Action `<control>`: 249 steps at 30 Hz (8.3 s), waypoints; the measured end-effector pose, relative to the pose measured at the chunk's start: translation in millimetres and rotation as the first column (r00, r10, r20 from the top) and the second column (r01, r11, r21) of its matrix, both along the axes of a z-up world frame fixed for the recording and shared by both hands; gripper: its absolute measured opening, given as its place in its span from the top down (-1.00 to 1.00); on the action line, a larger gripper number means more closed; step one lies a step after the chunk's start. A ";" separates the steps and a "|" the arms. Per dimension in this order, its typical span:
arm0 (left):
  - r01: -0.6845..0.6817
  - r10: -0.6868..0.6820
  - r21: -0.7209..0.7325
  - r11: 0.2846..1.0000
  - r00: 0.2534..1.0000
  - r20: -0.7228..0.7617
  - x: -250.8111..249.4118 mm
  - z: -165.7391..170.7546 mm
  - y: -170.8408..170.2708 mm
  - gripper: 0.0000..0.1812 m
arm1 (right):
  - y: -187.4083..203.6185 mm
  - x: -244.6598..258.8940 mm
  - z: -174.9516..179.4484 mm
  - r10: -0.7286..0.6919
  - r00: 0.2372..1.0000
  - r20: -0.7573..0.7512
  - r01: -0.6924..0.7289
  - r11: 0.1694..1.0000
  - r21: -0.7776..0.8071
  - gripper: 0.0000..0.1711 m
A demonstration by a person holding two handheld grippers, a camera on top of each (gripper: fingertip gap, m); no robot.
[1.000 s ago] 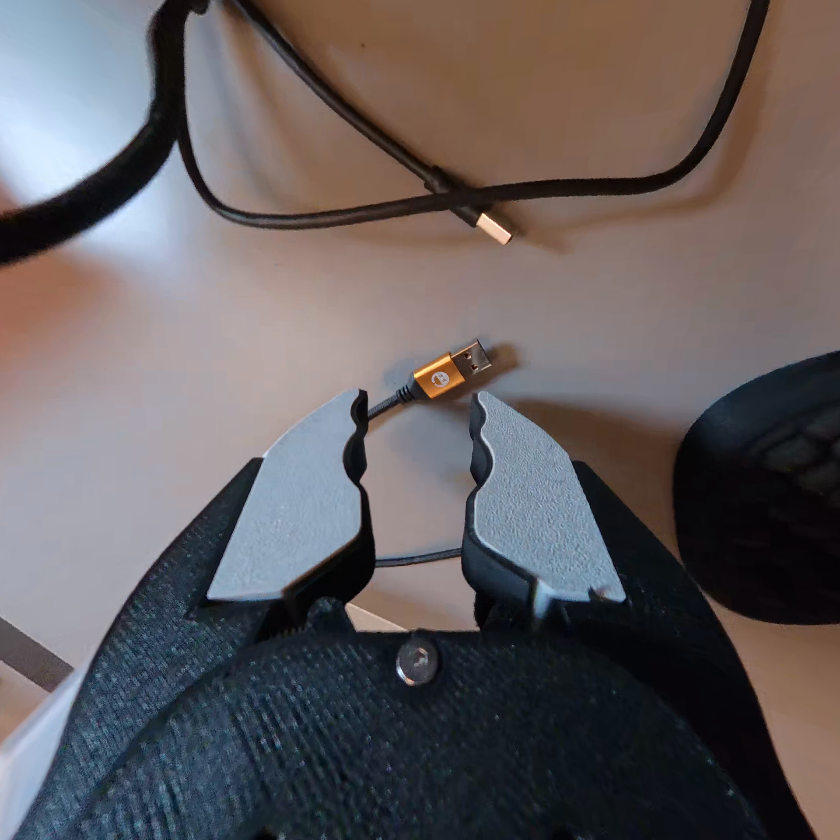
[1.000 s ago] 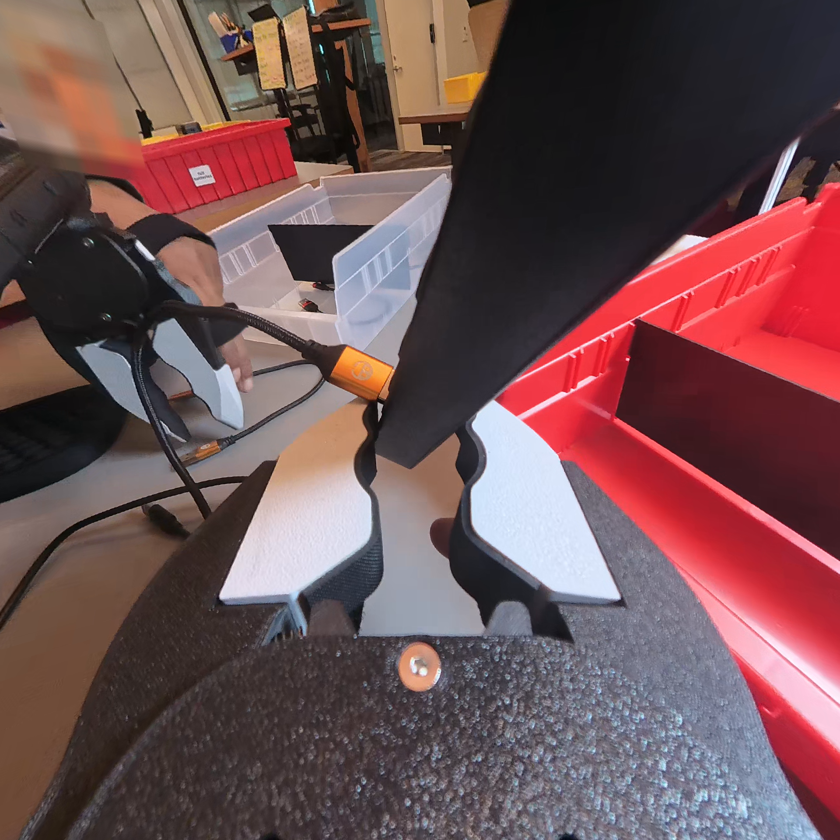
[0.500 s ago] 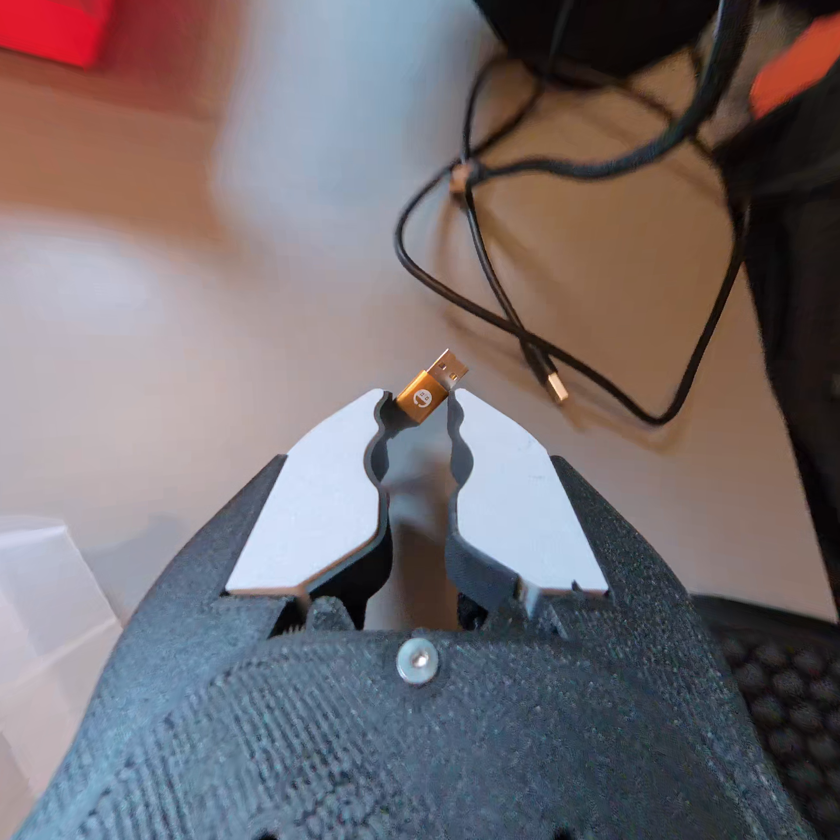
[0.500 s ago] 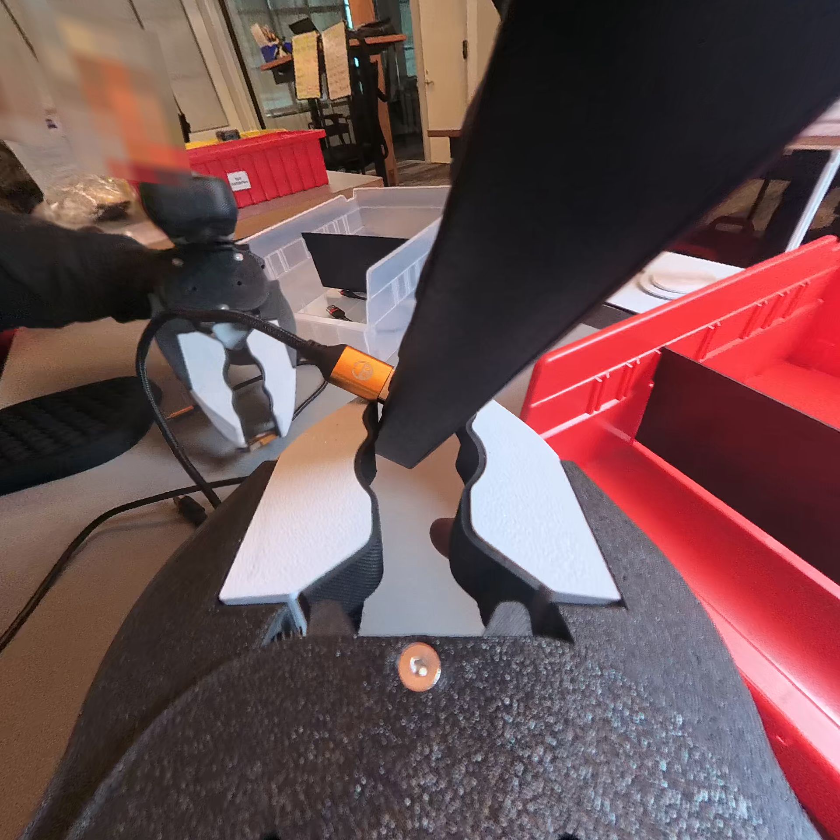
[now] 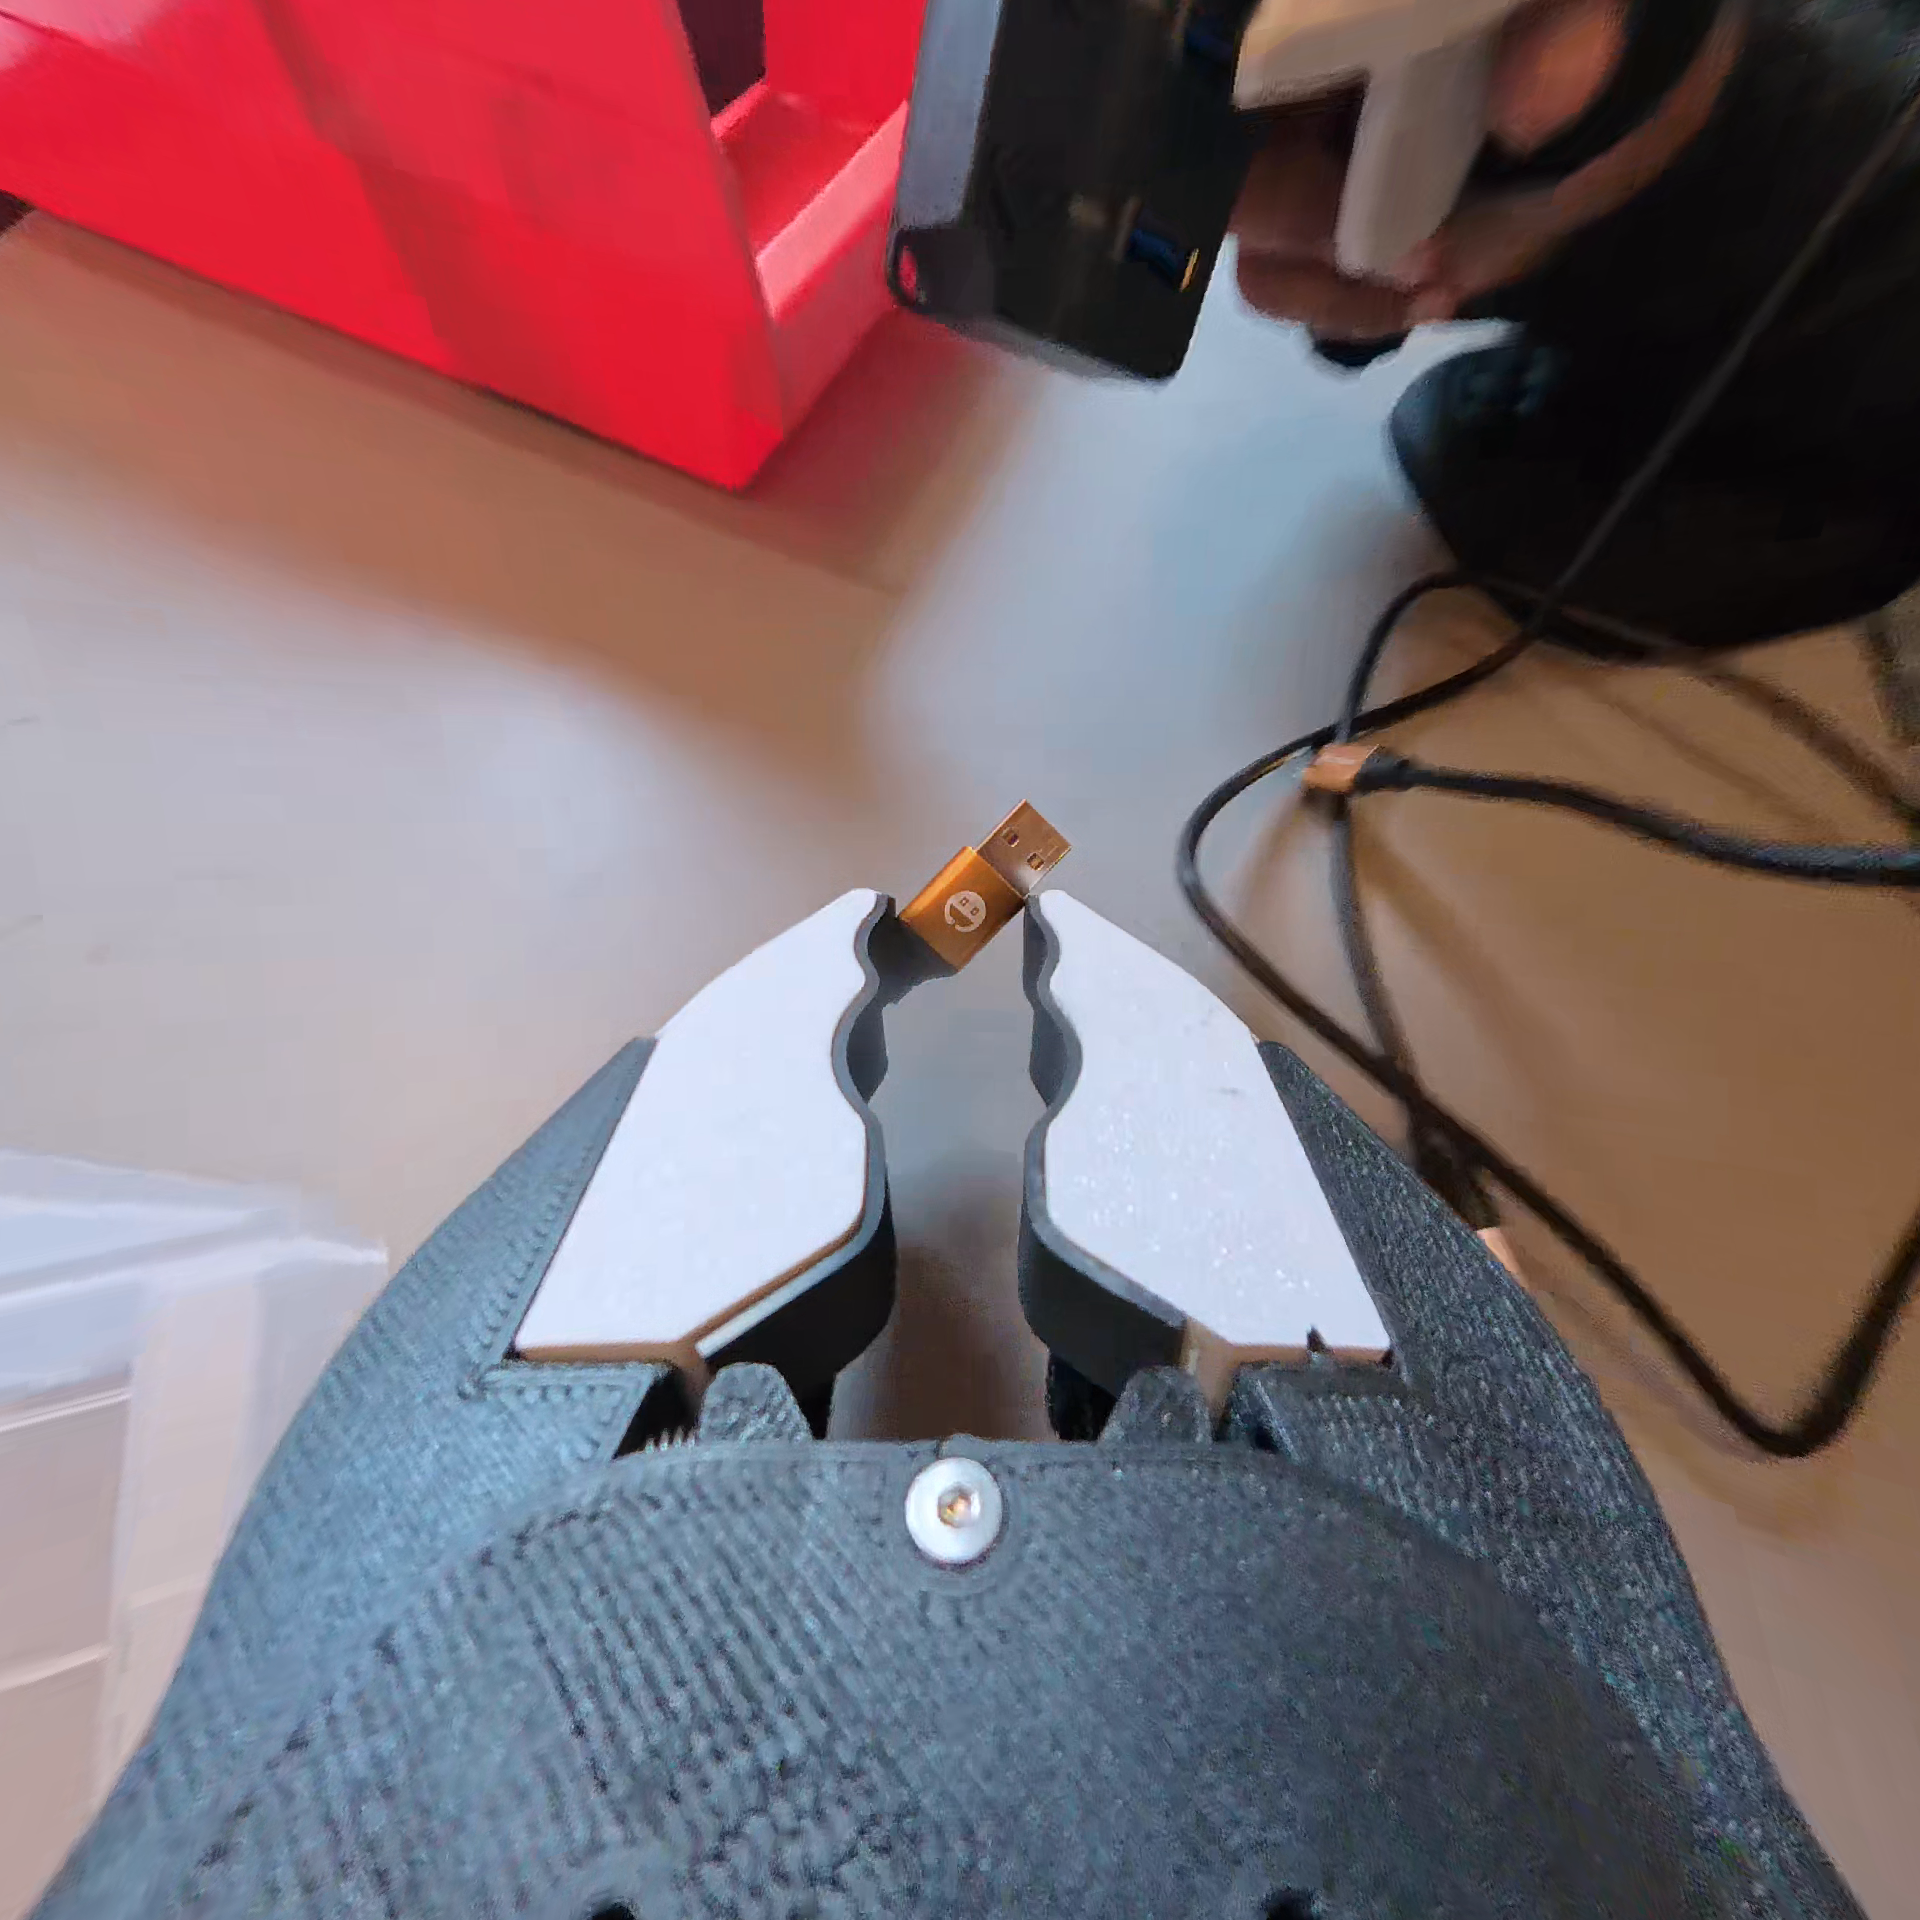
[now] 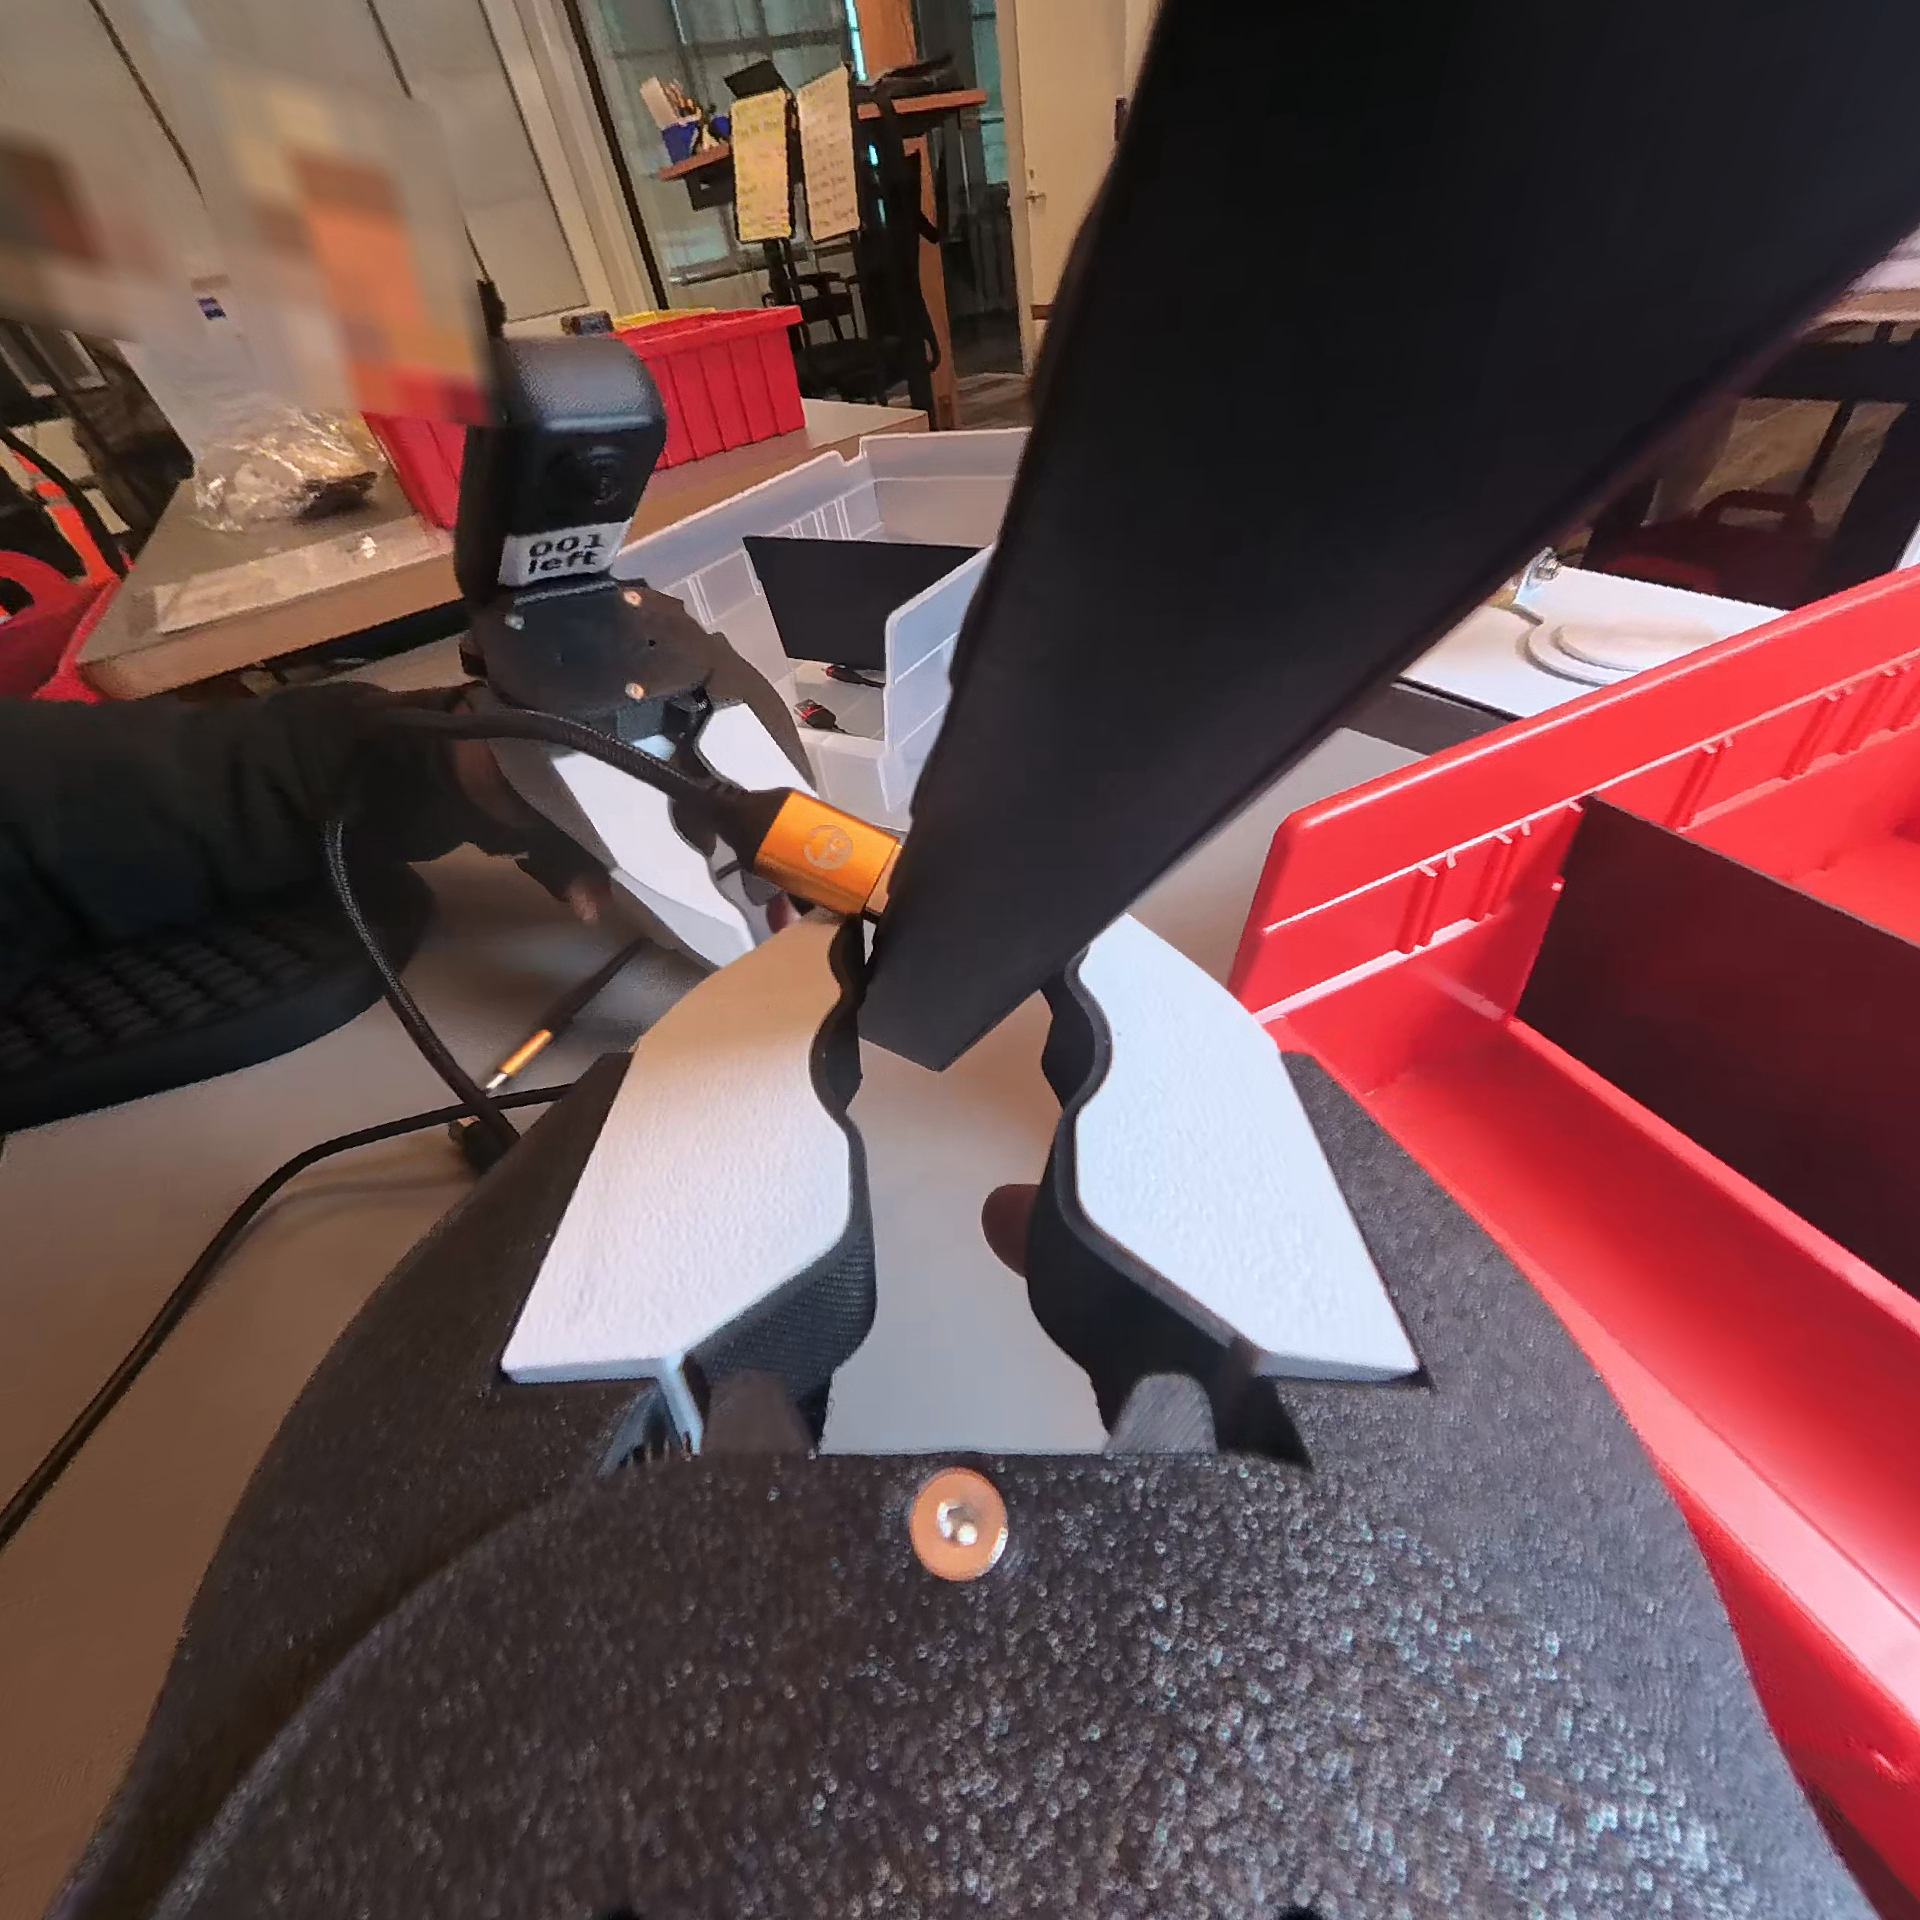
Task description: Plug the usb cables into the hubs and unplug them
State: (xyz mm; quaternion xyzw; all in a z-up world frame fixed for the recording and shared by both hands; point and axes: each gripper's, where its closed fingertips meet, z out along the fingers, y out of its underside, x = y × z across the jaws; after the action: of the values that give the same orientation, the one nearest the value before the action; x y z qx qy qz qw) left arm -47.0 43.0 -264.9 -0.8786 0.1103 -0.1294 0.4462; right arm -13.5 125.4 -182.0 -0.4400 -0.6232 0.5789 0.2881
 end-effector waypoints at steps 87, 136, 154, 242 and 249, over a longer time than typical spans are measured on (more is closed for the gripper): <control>0.044 -0.045 -0.343 0.938 0.999 0.006 61.6 91.9 30.1 0.85 | -14.2 -7.5 -42.6 -0.151 0.973 0.177 0.099 0.957 0.274 0.63; -0.043 0.196 -0.329 0.943 0.872 0.449 50.5 86.7 55.6 1.00 | 11.5 -10.8 -54.3 -0.362 0.927 0.094 0.243 0.774 0.585 0.64; 0.030 0.062 -0.151 0.988 0.823 0.565 61.9 99.6 39.4 0.73 | -2.9 -8.9 -37.8 -0.271 0.953 0.134 0.210 0.912 0.351 0.68; -0.557 0.313 0.366 0.745 0.777 0.546 -39.9 124.2 -42.4 0.73 | 7.0 -23.3 67.1 -0.093 0.987 0.129 0.073 0.986 0.151 0.14; -0.557 0.278 0.486 0.673 0.800 0.532 -49.3 154.6 -63.2 0.73 | -16.0 -25.2 -40.1 -0.054 0.870 0.491 -0.138 0.928 0.347 0.26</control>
State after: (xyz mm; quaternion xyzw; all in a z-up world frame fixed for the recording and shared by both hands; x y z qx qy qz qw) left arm -96.3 -20.2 -110.3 -0.6332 -0.1600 -0.1602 0.7401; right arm -38.7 109.4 -222.1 -0.4963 -0.7832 0.3258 0.1850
